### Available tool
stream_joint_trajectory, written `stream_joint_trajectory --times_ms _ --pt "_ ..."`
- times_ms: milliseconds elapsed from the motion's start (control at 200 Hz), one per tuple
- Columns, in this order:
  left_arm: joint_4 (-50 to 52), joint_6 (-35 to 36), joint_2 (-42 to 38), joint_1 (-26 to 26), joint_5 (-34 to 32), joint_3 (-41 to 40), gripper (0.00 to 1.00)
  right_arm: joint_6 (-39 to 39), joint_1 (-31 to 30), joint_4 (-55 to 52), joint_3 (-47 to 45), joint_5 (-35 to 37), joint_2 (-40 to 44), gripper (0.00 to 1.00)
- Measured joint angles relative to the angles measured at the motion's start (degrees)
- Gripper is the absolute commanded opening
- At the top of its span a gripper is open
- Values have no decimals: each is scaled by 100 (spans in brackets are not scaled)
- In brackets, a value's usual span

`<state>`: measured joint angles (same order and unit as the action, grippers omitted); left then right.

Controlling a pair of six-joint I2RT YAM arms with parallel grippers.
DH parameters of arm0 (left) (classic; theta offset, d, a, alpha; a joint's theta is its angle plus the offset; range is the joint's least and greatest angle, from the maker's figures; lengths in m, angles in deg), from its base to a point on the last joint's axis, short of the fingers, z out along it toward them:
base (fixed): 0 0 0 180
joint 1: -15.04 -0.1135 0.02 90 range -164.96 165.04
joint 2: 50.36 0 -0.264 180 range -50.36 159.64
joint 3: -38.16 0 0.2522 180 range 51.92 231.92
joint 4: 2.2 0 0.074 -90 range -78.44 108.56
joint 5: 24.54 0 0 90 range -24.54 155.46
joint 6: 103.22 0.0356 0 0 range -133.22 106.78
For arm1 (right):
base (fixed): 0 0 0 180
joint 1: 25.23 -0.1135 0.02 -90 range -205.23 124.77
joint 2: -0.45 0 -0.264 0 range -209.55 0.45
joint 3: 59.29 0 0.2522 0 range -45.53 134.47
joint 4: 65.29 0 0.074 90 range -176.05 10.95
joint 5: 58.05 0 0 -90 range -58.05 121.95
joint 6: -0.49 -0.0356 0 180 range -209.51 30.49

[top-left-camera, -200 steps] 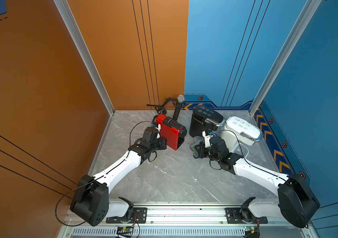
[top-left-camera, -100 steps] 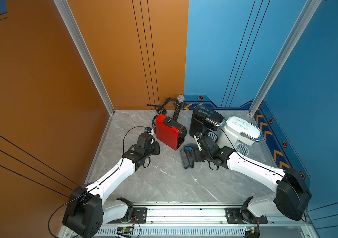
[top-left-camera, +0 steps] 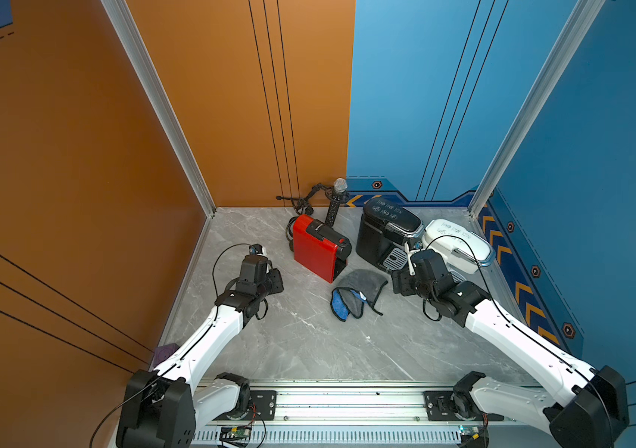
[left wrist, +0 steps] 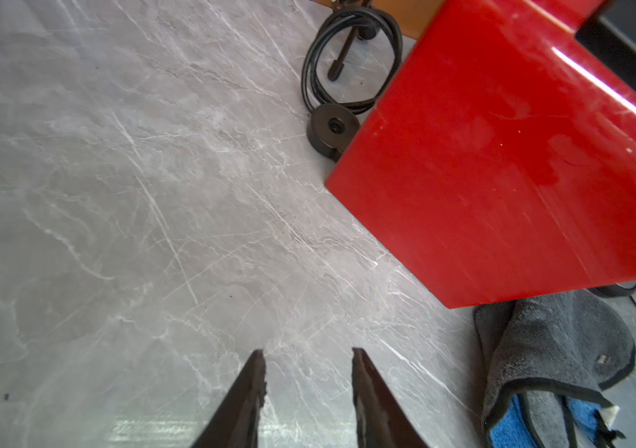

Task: Wipe the surface of a coffee machine
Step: Reset both arms

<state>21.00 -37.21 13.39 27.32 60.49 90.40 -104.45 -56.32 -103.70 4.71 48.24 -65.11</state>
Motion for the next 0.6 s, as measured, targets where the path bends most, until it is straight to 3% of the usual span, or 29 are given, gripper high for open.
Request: stream_joint_trajectory --times_ms 235,395,596 --pt "-267 -201 -964 -741 -387 -874 77 -448 669 236 -518 1394 52 93" --pt "-802 -356 -1773 -946 -793 -1690 100 -498 986 826 -966 2347 391 97" --pt "-1368 -343 -1993 -1123 -1344 -2096 98 -444 1792 2013 -1987 2706 721 100"
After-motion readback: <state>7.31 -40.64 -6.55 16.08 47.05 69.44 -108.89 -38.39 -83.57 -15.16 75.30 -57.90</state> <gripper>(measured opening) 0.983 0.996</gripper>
